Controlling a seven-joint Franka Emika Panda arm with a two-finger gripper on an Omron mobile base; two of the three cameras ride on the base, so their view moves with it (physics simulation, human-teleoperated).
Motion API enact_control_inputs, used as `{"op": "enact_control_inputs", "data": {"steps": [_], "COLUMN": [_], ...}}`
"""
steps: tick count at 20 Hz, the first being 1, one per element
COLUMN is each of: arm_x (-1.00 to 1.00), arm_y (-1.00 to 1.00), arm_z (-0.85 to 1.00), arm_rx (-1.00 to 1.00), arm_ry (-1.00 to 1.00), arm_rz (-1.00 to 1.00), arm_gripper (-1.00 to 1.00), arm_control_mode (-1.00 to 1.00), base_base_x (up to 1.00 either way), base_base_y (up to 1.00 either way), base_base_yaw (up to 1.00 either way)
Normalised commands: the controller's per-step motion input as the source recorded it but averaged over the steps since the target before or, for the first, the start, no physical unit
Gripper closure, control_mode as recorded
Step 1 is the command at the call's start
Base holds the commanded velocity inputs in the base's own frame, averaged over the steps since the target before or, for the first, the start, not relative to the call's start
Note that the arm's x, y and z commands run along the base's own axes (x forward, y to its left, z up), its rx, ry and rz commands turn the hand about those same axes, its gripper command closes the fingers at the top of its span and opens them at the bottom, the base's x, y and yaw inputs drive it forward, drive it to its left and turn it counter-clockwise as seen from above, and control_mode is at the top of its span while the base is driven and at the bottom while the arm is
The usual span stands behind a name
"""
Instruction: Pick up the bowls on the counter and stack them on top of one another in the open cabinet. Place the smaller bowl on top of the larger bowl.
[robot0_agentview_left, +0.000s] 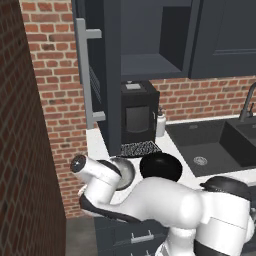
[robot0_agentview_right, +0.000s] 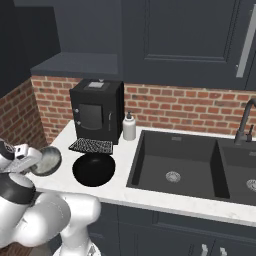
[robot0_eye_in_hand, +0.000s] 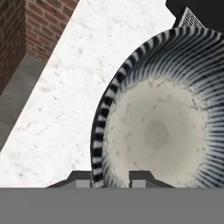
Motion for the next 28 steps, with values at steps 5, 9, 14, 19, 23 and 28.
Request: {"op": "enact_control_inputs", "data": {"steps": [5, 9, 14, 19, 23, 28], "arm_x": [-0.4, -0.33, -0.05, 0.0, 0.09, 0.16], "arm_y": [-0.2, -0.61, -0.71, -0.69, -0.75, -0.25], "arm_z": [0.58, 0.63, 0.78, 0.87, 0.54, -0.09], "arm_rx": [0.0, 0.0, 0.0, 0.03, 0.12, 0.02], "arm_ry": [-0.38, -0.32, -0.08, 0.17, 0.52, 0.36], "arm_rz": [0.07, 0.05, 0.0, 0.0, -0.03, -0.03], "arm_gripper": [1.0, 1.0, 1.0, 1.0, 1.0, 1.0], "arm_control_mode": [-1.0, -1.0, -1.0, -1.0, -1.0, -1.0], "base_base_x": [0.0, 0.0, 0.0, 0.0, 0.0, 0.0], "base_base_y": [0.0, 0.0, 0.0, 0.0, 0.0, 0.0], "base_base_yaw": [0.0, 0.0, 0.0, 0.0, 0.0, 0.0]}}
